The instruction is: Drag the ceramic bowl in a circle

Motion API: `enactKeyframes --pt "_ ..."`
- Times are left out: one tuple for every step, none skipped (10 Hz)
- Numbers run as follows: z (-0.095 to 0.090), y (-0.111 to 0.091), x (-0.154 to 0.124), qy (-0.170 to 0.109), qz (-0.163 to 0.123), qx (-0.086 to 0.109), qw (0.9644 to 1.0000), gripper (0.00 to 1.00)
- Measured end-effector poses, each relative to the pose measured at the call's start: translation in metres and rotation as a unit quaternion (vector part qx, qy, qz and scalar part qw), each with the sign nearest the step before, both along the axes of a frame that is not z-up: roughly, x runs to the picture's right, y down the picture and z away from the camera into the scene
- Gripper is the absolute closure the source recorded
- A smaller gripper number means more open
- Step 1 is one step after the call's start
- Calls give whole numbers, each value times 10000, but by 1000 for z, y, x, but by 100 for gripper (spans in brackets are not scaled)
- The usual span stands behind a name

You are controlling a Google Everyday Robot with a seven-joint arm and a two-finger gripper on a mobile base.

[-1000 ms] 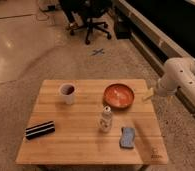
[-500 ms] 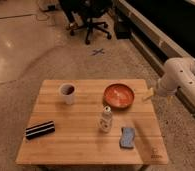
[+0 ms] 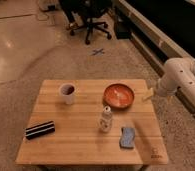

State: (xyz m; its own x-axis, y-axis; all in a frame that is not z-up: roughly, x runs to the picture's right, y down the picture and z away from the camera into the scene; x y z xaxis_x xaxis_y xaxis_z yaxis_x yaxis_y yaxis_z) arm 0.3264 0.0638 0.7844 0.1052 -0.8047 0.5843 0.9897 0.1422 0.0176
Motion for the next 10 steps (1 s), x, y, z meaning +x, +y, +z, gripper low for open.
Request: enactKeyframes --pt "0 0 0 0 -2 0 10000 20" --pt "0 0 0 -1 -1 0 10000 20" --pt "0 0 0 0 0 0 10000 20" --pt "0 0 0 -1 -1 0 10000 20" --pt "0 0 0 -1 -1 0 10000 20" --pt "0 0 0 1 -2 1 10000 20" --pt "0 0 0 -1 -2 0 10000 20" --pt "0 0 0 -1 -1 0 10000 20" --pt "0 -1 0 6 2 4 10000 20" --pt "3 0 1 17 8 -53 10000 20"
